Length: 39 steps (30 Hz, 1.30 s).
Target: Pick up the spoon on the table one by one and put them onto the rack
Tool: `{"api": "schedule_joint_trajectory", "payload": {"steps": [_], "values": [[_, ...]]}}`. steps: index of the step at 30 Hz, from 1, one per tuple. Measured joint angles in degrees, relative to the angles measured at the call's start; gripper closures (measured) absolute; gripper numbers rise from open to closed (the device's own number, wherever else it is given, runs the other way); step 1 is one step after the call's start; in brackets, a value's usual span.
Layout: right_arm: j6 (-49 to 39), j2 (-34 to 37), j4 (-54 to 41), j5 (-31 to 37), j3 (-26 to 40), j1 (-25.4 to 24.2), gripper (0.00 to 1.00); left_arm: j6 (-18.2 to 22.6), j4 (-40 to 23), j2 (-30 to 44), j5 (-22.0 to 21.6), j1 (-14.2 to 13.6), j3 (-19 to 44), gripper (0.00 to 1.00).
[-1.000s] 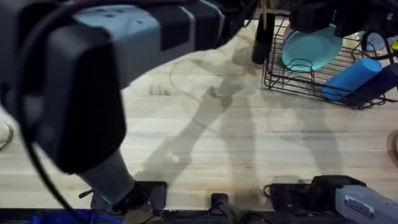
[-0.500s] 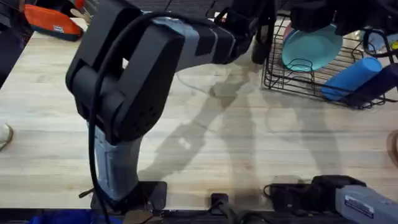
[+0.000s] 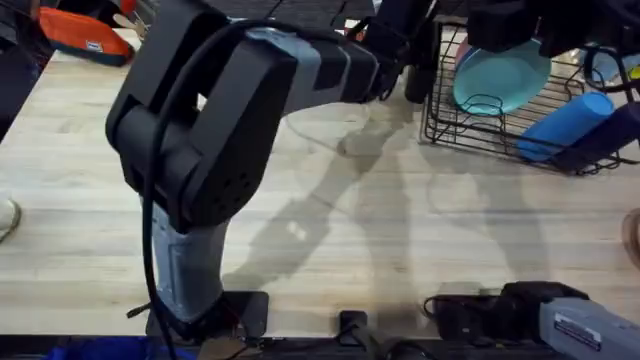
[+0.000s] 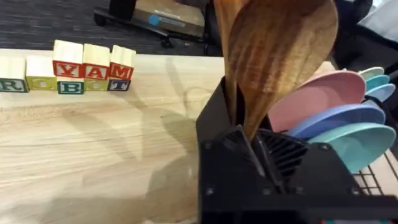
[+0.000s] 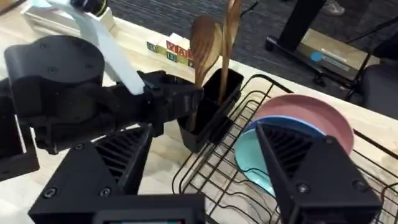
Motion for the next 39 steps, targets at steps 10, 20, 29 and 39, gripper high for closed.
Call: {"api": "schedule_joint_trajectory", "payload": {"steps": [10, 20, 29, 39], "values": [[0.0, 0.0, 0.02, 0.0, 0.0, 0.0, 0.006, 3.0, -1.96, -0.04, 0.45, 0.0, 0.0, 0.049], [0.0, 0.0, -0.56, 0.0, 0.0, 0.0, 0.006, 13.68, -19.87, -14.98, -3.99, 0.88, 0.02, 0.006], [0.0, 0.0, -3.46, 0.0, 0.0, 0.0, 0.006, 17.85, -45.63, -27.81, -12.29, 7.87, 0.02, 0.007], [0.0, 0.0, -6.68, -0.01, 0.0, 0.0, 0.006, 18.39, -65.14, -35.92, -14.7, 19.51, 0.02, 0.007]]}}
